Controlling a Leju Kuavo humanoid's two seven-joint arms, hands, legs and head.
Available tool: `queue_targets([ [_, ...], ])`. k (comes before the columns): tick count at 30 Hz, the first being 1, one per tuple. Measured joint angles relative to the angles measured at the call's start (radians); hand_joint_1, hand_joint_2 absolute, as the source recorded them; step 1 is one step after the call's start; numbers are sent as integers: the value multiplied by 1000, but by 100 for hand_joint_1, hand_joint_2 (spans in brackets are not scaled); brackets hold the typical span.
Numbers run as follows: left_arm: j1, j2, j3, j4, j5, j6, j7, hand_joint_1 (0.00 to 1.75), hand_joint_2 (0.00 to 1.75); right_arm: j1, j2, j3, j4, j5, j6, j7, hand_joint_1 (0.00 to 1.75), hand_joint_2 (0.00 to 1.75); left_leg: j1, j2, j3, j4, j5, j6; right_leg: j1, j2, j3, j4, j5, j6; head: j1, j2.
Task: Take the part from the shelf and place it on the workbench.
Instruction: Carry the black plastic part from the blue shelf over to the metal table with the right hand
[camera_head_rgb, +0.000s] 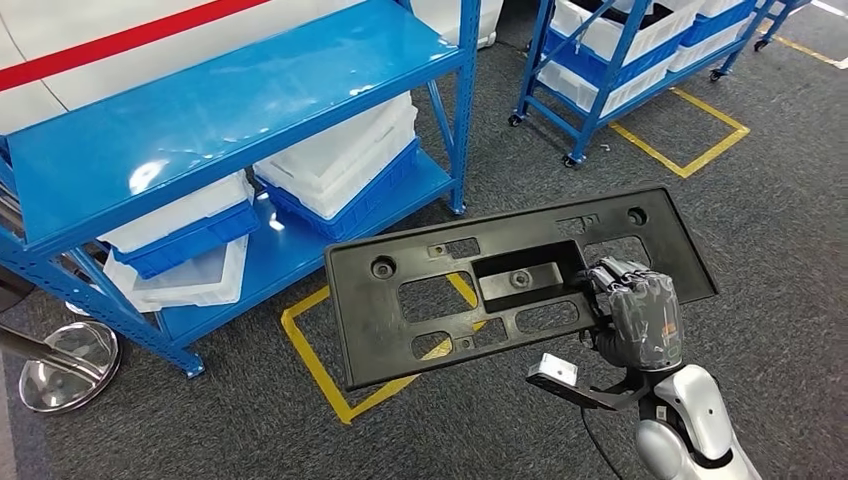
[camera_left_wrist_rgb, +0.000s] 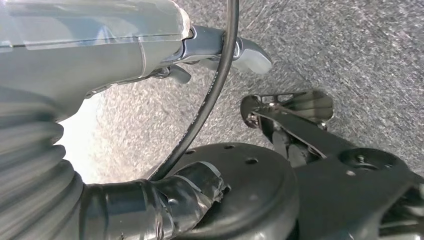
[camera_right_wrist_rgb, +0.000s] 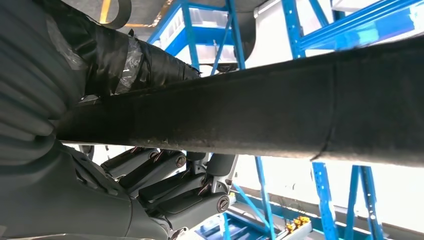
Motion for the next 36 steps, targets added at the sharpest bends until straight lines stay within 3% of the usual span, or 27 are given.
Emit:
queue_targets([
  [1,0,0,0,0,0,0,-1,0,175,0,0,1,0,0,0,0,175,175,2,-9,21,-57,43,1,-1,10,1,2,0,0,0,0],
  [3,6,2,0,1,0,0,-2,0,175,-2,0,1,-1,0,0,-1,175,175,7,-61,66,-171,105,6,-1,33,-5,7,1,5,0,0],
  [5,9,2,0,2,-1,-1,-2,0,175,-2,0,2,-1,0,1,-1,175,175,9,-93,82,-220,113,10,-5,55,-20,10,9,18,0,0],
  [7,7,2,-1,2,-1,-1,-2,0,175,1,0,2,-1,0,1,-1,175,175,10,-72,84,-236,114,17,-8,75,-30,7,19,35,0,0],
  [8,6,2,-1,2,-1,-2,-2,0,175,3,0,2,-1,0,1,-1,175,175,13,-59,87,-243,120,23,-6,68,-34,10,16,40,1,0],
  [9,7,2,-1,2,-1,-2,-2,0,175,2,-1,2,-1,0,1,-1,175,175,15,-43,90,-251,125,31,-4,48,-44,30,0,44,3,0],
  [11,10,3,-1,3,-2,-1,-3,0,175,-1,-1,2,-1,0,1,0,175,175,13,-14,91,-259,132,39,0,-11,-87,128,-60,48,7,0],
  [13,11,3,-1,3,-3,4,-4,0,175,0,0,3,0,1,2,0,175,175,9,15,87,-256,133,41,-3,-37,-130,239,-110,53,8,0],
  [14,11,3,-1,3,-3,6,-5,0,175,1,0,3,0,1,3,1,175,175,8,29,85,-255,133,41,-4,-42,-131,257,-112,55,8,0],
  [15,11,3,-1,3,-4,8,-7,0,175,2,0,3,1,2,4,1,175,175,8,42,84,-253,132,40,-4,-47,-112,236,-97,55,8,0],
  [18,10,3,-1,3,-5,14,-9,0,175,1,0,3,1,5,6,2,175,175,5,75,83,-247,128,33,3,-91,5,49,-35,46,7,0],
  [19,10,3,-2,3,-5,17,-10,0,175,0,0,3,1,5,7,2,175,175,3,83,83,-245,127,28,8,-101,27,10,-27,40,7,0],
  [20,10,3,-2,3,-5,20,-11,0,175,1,0,3,1,6,7,4,175,175,1,91,83,-244,127,24,13,-105,33,-6,-28,33,7,0],
  [22,8,3,-2,3,-7,26,-13,0,175,2,0,3,1,6,7,6,175,175,-1,106,85,-246,126,13,14,-85,30,-9,-20,21,7,0],
  [24,7,3,-2,3,-8,28,-15,0,175,3,0,3,0,7,7,7,175,175,2,83,78,-223,102,3,9,-68,31,-19,-11,6,7,0],
  [27,11,3,-2,4,-8,34,-17,0,175,3,1,3,-1,7,7,12,175,175,6,15,9,-58,3,-2,8,-43,25,-22,-2,-8,6,0],
  [28,11,3,-2,4,-8,37,-17,0,175,5,2,3,-1,8,7,14,175,175,7,7,-15,-1,-19,-3,9,-32,21,-20,-1,-9,6,0],
  [29,11,3,-2,5,-8,39,-17,0,175,8,2,3,-1,9,6,16,175,175,7,5,-26,26,-22,-3,10,-20,19,-18,0,-10,6,0],
  [30,11,3,-2,5,-8,42,-17,0,175,10,2,3,-1,11,6,18,175,175,7,3,-20,17,-5,-2,10,-8,17,-15,0,-10,6,0],
  [31,12,3,-2,5,-8,44,-16,0,175,12,2,3,-1,13,6,19,175,175,7,-4,5,-29,28,0,10,5,16,-12,0,-10,6,0],
  [33,17,5,-2,6,-4,49,-15,0,175,10,9,4,0,24,7,21,175,175,10,-46,66,-159,89,7,10,31,11,-2,0,-6,7,0],
  [35,20,12,-1,8,9,46,-10,0,175,-15,36,17,13,47,17,27,175,175,12,-77,94,-229,106,11,8,58,-2,5,6,5,7,0],
  [36,19,17,0,8,16,39,-3,0,175,-39,60,30,30,60,23,35,175,175,11,-73,95,-235,104,12,7,72,-8,5,11,13,7,0],
])
